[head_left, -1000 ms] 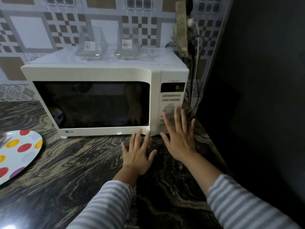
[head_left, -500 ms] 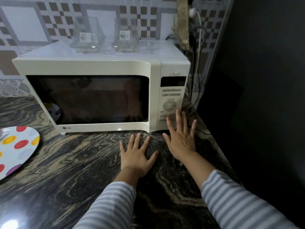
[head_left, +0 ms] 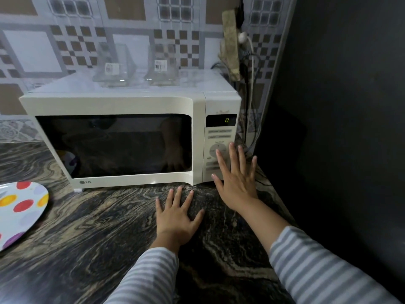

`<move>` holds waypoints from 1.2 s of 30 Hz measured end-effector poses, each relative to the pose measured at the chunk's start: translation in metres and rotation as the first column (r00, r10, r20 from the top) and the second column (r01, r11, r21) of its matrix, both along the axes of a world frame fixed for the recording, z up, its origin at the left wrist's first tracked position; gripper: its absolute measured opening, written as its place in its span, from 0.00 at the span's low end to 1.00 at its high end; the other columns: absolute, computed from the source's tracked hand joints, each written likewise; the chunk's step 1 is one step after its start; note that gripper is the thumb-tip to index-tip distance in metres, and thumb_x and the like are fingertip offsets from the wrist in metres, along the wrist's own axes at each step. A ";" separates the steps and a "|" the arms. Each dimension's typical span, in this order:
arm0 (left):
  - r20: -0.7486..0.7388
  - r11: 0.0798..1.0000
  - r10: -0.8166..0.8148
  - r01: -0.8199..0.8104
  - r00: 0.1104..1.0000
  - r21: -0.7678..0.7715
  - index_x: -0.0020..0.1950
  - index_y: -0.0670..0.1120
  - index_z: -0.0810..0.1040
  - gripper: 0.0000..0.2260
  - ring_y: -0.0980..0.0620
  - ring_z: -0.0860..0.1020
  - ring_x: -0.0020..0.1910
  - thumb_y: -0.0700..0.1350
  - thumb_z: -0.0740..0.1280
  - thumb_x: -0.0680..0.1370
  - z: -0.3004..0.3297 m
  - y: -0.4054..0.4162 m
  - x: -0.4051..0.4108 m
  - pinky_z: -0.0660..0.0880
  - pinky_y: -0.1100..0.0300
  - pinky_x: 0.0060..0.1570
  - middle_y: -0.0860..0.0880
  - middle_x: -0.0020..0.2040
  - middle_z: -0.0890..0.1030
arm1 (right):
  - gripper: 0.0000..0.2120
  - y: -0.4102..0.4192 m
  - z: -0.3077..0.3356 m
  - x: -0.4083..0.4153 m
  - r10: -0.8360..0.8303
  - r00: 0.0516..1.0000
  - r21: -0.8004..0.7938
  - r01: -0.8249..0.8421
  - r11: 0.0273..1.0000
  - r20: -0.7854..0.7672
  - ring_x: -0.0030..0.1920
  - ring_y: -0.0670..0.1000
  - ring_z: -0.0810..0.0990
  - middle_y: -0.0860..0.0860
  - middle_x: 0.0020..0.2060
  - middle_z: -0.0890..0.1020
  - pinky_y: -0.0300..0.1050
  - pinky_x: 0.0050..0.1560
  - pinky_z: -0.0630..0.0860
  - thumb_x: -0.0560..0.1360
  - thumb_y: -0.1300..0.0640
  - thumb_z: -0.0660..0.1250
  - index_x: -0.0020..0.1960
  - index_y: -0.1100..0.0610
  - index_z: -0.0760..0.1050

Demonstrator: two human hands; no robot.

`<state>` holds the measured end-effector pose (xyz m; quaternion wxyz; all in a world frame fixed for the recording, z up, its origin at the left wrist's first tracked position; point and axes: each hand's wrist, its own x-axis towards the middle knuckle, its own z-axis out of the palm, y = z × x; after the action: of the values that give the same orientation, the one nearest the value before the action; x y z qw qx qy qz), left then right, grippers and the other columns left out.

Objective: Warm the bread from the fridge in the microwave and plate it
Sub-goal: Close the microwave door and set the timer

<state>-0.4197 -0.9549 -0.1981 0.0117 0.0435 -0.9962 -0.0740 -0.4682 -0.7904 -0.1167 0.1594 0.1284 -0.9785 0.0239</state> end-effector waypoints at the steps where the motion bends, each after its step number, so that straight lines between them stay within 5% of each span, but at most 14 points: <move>1: 0.000 1.000 -0.001 0.001 1.000 -0.003 0.77 0.62 0.44 0.37 0.49 0.39 0.77 0.72 0.37 0.69 0.000 0.000 0.000 0.37 0.39 0.72 0.52 0.79 0.43 | 0.32 0.000 0.001 -0.001 0.000 1.000 -0.003 0.000 1.000 0.000 0.75 0.57 0.30 0.54 0.75 0.30 0.67 0.71 0.34 0.81 0.41 0.47 0.73 0.47 0.29; 5: -0.010 1.000 -0.003 0.003 1.000 0.008 0.77 0.62 0.45 0.32 0.50 0.39 0.77 0.71 0.44 0.75 0.001 0.000 0.000 0.37 0.40 0.72 0.52 0.79 0.43 | 0.32 0.001 0.000 -0.002 -0.002 1.000 -0.001 0.002 1.000 -0.003 0.75 0.57 0.30 0.53 0.75 0.30 0.67 0.71 0.34 0.81 0.41 0.47 0.74 0.47 0.31; 12: -0.013 1.000 0.004 -0.004 1.000 0.005 0.77 0.62 0.45 0.37 0.50 0.39 0.77 0.72 0.38 0.69 -0.001 -0.001 0.000 0.38 0.39 0.72 0.53 0.79 0.43 | 0.32 -0.001 -0.003 -0.005 -0.021 1.000 0.008 0.021 1.000 0.011 0.74 0.56 0.28 0.51 0.70 0.23 0.67 0.71 0.32 0.81 0.41 0.48 0.76 0.46 0.33; 17: -0.016 1.000 -0.002 0.002 1.000 0.009 0.77 0.62 0.45 0.33 0.50 0.40 0.77 0.71 0.44 0.74 0.000 0.000 0.000 0.38 0.39 0.72 0.52 0.79 0.44 | 0.33 0.001 0.001 -0.006 -0.026 0.999 0.056 0.024 0.998 0.039 0.75 0.56 0.29 0.52 0.69 0.22 0.68 0.71 0.33 0.81 0.40 0.47 0.76 0.47 0.31; 25: -0.015 1.000 -0.002 0.002 1.000 0.015 0.77 0.61 0.46 0.38 0.50 0.40 0.77 0.72 0.37 0.69 0.001 0.000 0.002 0.36 0.40 0.73 0.52 0.79 0.44 | 0.30 0.000 -0.013 0.018 0.037 0.995 -0.028 -0.035 0.999 0.088 0.76 0.55 0.34 0.52 0.77 0.37 0.64 0.73 0.35 0.81 0.41 0.47 0.78 0.49 0.42; 36: -0.021 1.000 0.001 0.000 1.000 0.023 0.77 0.60 0.49 0.32 0.51 0.42 0.78 0.70 0.47 0.75 0.002 0.000 0.004 0.39 0.42 0.73 0.53 0.79 0.46 | 0.29 -0.003 -0.073 0.031 0.035 0.928 -0.125 0.012 0.992 0.371 0.77 0.51 0.40 0.51 0.78 0.45 0.55 0.76 0.39 0.81 0.40 0.46 0.78 0.48 0.48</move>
<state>-0.4156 -0.9551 -0.1961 0.0216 0.0432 -0.9951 -0.0860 -0.4371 -0.7936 -0.1900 -0.0217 0.1171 -0.9868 0.1099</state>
